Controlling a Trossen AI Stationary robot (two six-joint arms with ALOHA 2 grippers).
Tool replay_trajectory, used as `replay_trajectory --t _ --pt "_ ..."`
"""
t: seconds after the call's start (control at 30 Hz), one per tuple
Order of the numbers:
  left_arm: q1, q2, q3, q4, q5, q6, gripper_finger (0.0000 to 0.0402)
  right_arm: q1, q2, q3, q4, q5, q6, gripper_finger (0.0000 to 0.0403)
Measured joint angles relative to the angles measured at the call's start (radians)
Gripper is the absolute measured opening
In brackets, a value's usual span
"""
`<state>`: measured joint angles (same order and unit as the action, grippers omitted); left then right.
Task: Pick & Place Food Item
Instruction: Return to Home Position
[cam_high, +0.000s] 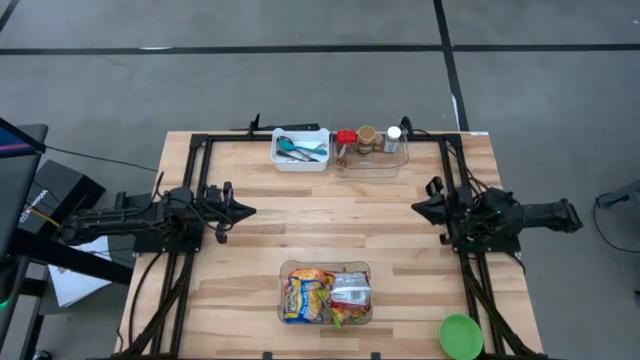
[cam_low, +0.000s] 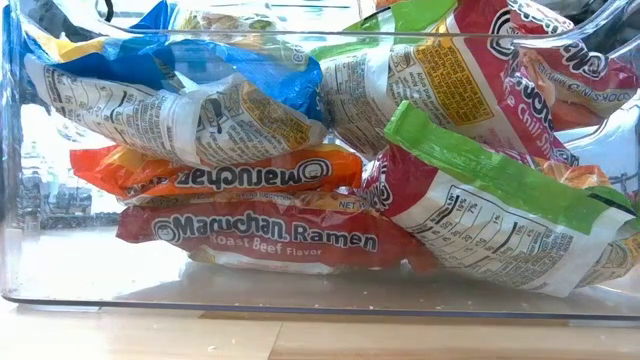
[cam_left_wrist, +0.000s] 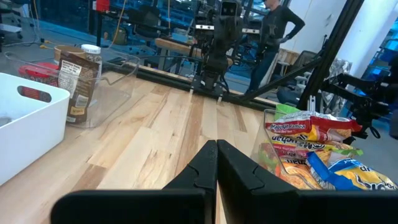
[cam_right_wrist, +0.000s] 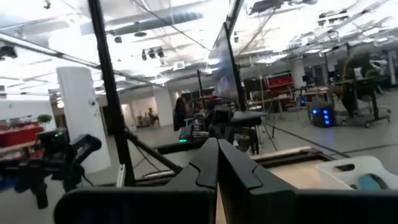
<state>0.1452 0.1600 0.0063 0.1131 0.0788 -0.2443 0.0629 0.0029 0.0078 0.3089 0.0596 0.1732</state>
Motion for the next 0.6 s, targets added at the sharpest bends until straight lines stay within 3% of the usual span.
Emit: replay_trajectory --t 0.43,0.6 --pt "0.000 0.000 0.000 0.000 0.000 0.000 0.0003 -0.003 0.002 0.000 -0.284 0.010 -0.053 0.0000" --pt "0.000 0.000 0.000 0.001 0.000 0.000 0.0003 -0.017 0.032 -0.001 -0.287 0.000 -0.053 0.0000"
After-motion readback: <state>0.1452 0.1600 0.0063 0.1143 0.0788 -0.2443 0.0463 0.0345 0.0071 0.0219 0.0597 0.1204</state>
